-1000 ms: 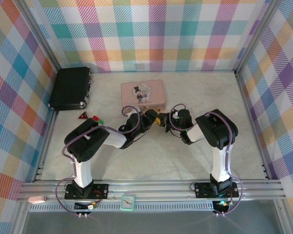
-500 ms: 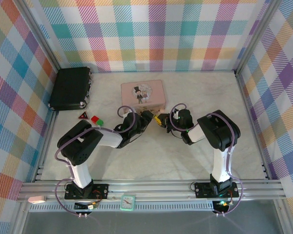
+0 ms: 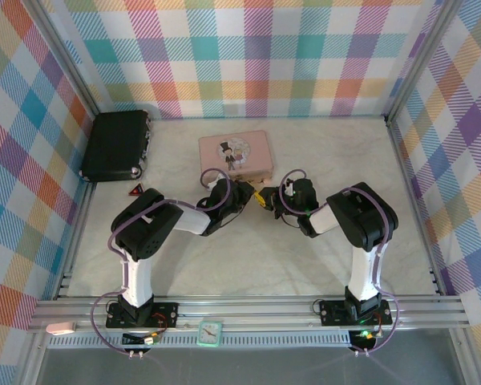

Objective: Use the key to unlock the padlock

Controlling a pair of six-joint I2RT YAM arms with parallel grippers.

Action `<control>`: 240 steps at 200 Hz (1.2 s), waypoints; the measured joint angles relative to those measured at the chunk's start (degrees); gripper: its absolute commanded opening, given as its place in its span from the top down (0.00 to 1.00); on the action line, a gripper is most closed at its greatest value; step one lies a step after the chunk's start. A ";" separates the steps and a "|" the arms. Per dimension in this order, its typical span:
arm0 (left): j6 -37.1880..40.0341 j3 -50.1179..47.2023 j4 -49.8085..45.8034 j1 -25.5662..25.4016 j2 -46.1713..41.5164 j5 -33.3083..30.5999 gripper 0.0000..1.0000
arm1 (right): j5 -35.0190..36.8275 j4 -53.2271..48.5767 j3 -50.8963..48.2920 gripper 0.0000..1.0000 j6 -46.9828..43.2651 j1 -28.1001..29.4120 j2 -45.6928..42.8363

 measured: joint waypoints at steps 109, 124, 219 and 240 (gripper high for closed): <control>1.84 -4.96 28.55 0.37 5.92 -0.31 1.00 | 3.98 7.45 -0.52 1.00 24.55 0.46 -1.36; 2.82 -4.96 31.26 0.39 6.73 -0.79 1.00 | 5.79 8.11 -0.52 1.00 25.88 0.85 -1.57; 9.42 -3.52 36.74 0.39 8.39 -2.51 1.00 | 14.45 8.55 -0.26 1.00 27.71 3.50 -2.95; 10.14 -3.10 36.70 0.39 8.44 -2.69 1.00 | 14.71 8.85 -0.24 0.99 27.74 3.50 -2.95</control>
